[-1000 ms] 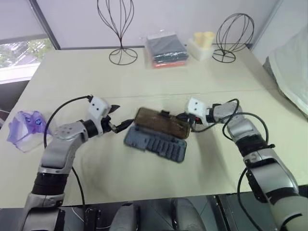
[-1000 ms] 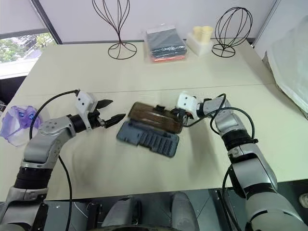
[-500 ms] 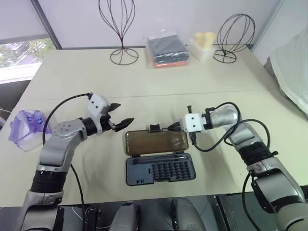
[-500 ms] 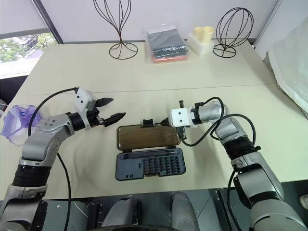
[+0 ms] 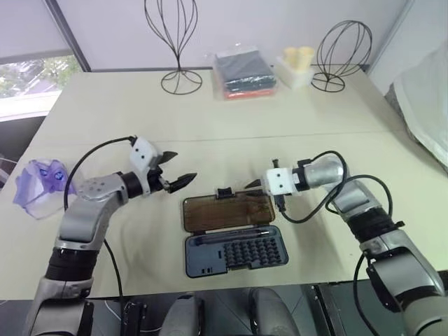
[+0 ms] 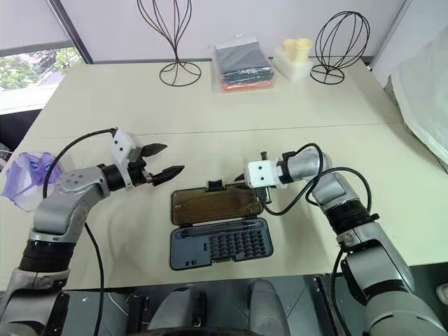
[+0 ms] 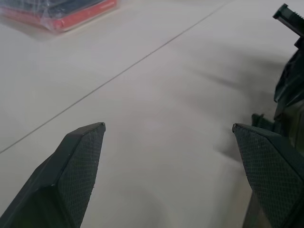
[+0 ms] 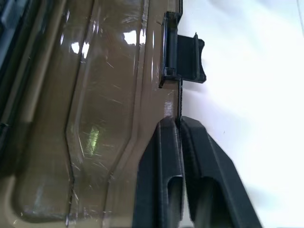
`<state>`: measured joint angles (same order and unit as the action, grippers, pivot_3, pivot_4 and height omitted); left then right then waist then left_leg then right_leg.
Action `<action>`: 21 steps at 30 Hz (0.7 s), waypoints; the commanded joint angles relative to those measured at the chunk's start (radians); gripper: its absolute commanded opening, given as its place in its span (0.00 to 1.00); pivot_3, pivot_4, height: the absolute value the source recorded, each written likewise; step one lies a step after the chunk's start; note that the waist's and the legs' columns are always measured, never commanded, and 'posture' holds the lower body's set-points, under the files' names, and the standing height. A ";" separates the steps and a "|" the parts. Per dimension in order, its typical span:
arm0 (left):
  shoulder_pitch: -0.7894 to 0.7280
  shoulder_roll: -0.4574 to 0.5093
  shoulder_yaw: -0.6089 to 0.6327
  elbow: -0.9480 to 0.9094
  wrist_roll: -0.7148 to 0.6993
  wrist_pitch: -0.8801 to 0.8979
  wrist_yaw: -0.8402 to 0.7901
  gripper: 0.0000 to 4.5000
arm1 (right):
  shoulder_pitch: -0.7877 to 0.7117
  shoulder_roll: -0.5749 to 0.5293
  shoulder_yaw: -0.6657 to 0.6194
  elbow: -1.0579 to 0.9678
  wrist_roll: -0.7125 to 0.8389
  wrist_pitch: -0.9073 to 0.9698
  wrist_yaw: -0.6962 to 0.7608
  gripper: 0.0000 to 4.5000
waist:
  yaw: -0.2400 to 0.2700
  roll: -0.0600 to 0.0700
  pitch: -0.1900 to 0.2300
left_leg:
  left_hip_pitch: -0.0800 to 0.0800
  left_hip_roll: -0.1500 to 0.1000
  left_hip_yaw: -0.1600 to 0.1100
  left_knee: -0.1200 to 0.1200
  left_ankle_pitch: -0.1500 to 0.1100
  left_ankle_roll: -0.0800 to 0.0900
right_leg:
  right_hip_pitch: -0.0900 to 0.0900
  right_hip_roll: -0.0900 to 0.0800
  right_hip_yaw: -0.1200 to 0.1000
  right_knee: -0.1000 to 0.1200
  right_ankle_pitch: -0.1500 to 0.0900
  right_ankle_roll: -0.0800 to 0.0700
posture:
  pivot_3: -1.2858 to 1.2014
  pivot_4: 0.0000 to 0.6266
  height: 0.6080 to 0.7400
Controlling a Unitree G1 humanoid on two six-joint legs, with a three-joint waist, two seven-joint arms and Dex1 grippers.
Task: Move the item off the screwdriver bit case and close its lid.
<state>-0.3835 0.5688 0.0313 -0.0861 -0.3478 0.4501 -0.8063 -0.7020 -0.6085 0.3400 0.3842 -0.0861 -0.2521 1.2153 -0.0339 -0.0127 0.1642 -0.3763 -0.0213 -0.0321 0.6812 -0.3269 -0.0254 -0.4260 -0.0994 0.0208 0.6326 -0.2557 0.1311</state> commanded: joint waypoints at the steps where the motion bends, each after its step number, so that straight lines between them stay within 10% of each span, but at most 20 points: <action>1: 0.006 0.018 -0.003 -0.049 -0.006 -0.020 -0.027 1.00 | 0.008 -0.023 -0.024 -0.068 0.004 0.049 -0.004 0.54 | 0.000 0.000 0.000 | 0.000 0.000 0.000 0.000 0.000 0.000 | 0.000 0.000 0.000 0.000 0.000 0.000 | 0.52 0.24 1.00; 5: 0.020 0.039 -0.014 -0.118 -0.074 0.018 -0.118 1.00 | 0.031 -0.057 -0.041 -0.132 0.024 0.125 0.012 0.99 | 0.000 0.000 0.000 | 0.000 0.000 0.000 0.000 0.000 0.000 | 0.000 0.000 0.000 0.000 0.000 0.000 | 0.52 0.24 1.00; 15: 0.105 0.124 -0.098 -0.291 -0.169 0.073 -0.296 1.00 | 0.083 -0.068 -0.127 -0.277 0.079 0.281 -0.070 0.99 | 0.007 0.000 0.000 | 0.000 0.000 0.000 0.000 0.000 0.001 | 0.000 0.000 0.000 0.000 0.000 0.000 | 0.52 0.24 1.00; 21: 0.179 0.127 -0.193 -0.325 -0.142 0.021 -0.350 0.38 | 0.085 -0.054 -0.172 -0.315 0.096 0.341 -0.147 1.00 | 0.019 0.000 0.000 | 0.000 0.000 0.001 0.000 -0.001 0.001 | 0.000 0.000 0.001 0.000 0.000 0.000 | 0.52 0.24 1.00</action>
<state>-0.2052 0.6919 -0.1522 -0.3706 -0.4897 0.4924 -1.1412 -0.6069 -0.6654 0.2055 0.1091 -0.0131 0.0803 1.0901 -0.0147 -0.0125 0.1645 -0.3765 -0.0211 -0.0309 0.6818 -0.3276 -0.0242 -0.4258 -0.0994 0.0218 0.6321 -0.2558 0.1309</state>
